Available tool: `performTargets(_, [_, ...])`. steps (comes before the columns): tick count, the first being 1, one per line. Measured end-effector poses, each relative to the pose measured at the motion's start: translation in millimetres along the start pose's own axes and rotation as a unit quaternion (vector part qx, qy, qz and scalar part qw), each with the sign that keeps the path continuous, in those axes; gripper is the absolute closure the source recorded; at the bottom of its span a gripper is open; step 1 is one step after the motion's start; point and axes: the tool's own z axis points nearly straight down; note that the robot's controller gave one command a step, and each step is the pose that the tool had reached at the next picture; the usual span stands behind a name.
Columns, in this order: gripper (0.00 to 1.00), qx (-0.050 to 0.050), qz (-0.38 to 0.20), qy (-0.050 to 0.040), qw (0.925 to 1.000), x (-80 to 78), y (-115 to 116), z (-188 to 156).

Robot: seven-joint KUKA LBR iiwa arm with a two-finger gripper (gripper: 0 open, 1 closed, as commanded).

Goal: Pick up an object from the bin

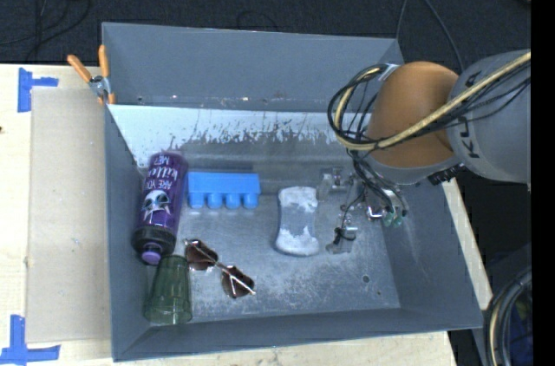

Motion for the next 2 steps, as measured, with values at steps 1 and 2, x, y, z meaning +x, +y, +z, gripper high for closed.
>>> performTargets(1, [0.0, 0.0, 0.0, -0.0034, 1.0, -1.8, 0.1, -3.3])
performTargets(2, [0.0, 0.0, 0.06, -0.0039, 0.9982, 20.8, 18.8, 50.8])
